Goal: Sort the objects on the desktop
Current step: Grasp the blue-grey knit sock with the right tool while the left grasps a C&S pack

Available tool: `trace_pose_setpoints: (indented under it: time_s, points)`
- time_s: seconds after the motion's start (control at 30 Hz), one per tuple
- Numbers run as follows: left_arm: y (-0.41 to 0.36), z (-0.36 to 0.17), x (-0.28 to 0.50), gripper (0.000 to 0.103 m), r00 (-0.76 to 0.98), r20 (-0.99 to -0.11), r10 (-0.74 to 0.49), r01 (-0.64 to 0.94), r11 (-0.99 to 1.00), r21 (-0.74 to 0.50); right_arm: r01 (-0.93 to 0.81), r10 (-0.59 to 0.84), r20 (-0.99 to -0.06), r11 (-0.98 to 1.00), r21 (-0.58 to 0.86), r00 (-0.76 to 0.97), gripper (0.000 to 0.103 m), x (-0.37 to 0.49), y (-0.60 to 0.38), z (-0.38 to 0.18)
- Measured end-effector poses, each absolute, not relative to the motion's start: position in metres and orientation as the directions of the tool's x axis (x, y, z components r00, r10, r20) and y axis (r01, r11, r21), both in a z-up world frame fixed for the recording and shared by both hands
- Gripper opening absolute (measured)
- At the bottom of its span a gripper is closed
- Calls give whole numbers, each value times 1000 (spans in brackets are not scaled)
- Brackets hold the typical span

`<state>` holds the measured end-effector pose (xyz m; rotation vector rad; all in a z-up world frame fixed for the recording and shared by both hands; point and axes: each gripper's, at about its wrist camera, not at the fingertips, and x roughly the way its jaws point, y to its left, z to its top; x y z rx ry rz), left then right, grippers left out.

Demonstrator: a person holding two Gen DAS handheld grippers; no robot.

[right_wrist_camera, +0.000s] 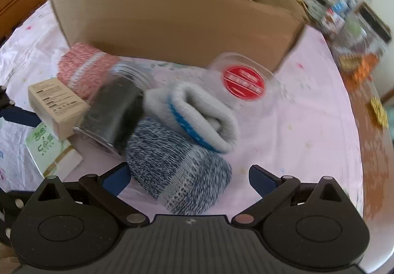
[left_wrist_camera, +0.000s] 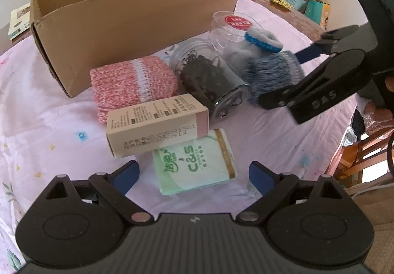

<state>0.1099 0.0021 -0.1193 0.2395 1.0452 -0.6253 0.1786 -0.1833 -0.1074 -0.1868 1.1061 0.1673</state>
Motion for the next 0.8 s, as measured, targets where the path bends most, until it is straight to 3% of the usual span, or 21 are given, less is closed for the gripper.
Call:
trace_pose_setpoints:
  time_s: [0.23,0.6,0.8]
  points:
    - [2,-119,113,95,353,-863,-361,577,810,-103,-131,0,-912,990,-59,411,103,174,-220,-108]
    - [-5,-117,122,92,368,-859,-356,559,823,-102,-102,58,-897,995,14,437,103,171,-218,-107]
    - [-7,-114,119,81,381,-860,-338,563,823,-74,-106,28,-898,994,-21,439,100,173,-211,-109]
